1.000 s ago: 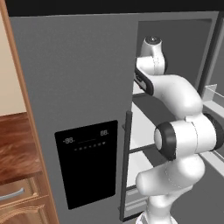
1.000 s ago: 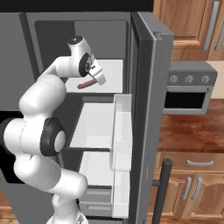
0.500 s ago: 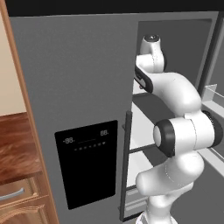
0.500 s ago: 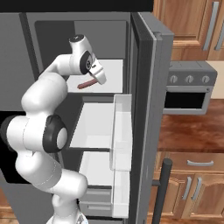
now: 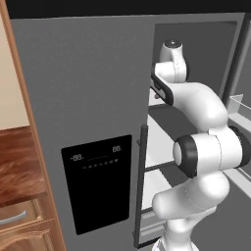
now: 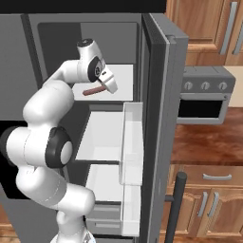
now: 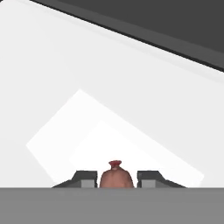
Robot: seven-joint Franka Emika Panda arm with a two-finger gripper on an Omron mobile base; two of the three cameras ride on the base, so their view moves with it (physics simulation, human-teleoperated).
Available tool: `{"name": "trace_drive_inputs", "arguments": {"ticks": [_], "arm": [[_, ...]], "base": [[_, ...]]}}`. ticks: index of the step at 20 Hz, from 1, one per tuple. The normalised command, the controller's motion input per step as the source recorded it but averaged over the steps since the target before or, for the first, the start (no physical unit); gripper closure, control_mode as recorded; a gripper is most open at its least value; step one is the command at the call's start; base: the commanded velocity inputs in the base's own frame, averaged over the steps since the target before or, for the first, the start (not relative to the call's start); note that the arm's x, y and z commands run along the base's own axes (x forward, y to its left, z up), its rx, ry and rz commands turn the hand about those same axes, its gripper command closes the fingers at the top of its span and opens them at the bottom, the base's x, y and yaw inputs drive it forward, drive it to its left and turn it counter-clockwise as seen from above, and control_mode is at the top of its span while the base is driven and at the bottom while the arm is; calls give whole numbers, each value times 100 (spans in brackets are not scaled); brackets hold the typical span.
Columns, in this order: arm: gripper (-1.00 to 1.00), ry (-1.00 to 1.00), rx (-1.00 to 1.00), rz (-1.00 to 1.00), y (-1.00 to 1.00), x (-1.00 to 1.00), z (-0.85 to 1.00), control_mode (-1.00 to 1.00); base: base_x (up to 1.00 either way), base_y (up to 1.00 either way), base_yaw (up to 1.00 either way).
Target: Move the hot dog bun to the plate on the dining table and place the condiment next to that plate. Then navigate to the fridge and take the sausage and place it on the plate as well.
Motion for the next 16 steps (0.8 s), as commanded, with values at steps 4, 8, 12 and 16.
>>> {"name": "trace_drive_inputs", "arguments": {"ticks": [4,8,12,16], "arm": [[100,0,0,0,0,-11,-23,-100],[100,-3,0,0,-10,-49,-3,-100],[100,-10,0,0,-11,-62,0,-100],[100,-13,0,0,-10,-62,0,-100]], "base": [[0,0,0],[0,0,0],[0,0,0],[0,0,0]]}}
